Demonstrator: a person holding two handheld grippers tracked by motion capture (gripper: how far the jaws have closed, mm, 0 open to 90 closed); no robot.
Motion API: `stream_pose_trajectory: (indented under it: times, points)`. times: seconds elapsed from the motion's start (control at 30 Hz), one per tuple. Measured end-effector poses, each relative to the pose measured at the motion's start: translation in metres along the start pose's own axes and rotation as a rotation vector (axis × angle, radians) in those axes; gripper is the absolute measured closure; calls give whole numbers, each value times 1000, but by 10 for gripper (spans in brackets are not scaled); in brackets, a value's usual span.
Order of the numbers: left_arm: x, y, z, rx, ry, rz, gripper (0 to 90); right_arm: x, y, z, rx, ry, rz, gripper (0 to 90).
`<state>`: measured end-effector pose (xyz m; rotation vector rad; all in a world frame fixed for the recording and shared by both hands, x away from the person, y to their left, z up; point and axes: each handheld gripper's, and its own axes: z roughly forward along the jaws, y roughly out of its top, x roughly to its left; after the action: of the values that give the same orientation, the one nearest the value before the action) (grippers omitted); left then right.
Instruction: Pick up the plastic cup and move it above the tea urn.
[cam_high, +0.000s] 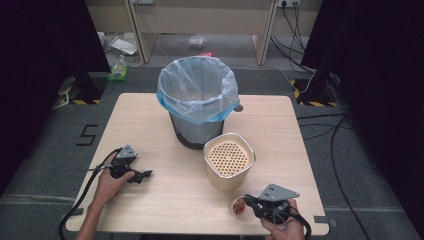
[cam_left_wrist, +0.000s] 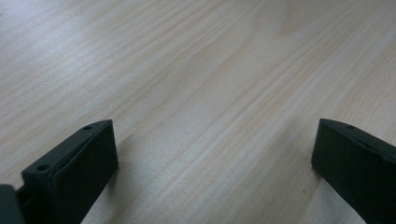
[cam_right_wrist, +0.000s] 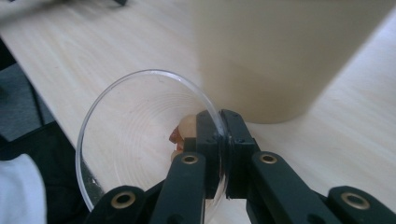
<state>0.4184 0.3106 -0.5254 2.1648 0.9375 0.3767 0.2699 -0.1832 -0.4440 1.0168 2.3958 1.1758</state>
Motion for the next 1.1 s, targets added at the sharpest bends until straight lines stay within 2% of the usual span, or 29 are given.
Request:
stream_pose_trajectory:
  times: [0.07, 0.23, 0.7, 0.77, 0.93, 1.1]
  points:
    - [0, 0, 0, 0, 0, 0, 0, -9, -1, -7, -10, -40, 8, 872]
    - [0, 0, 0, -1, 0, 0, 0, -21, -3, -12, -12, -98, 8, 872]
    - [0, 0, 0, -1, 0, 0, 0, -52, 3, -23, -31, -222, 4, 872]
    - [0, 0, 0, -1, 0, 0, 0, -61, 7, -25, -37, -253, -2, 872]
    - [0, 0, 0, -1, 0, -1, 0, -69, 15, -26, -56, -297, -15, 872]
    - [0, 0, 0, -2, 0, -1, 0, -80, 32, -23, -65, -365, -54, 872]
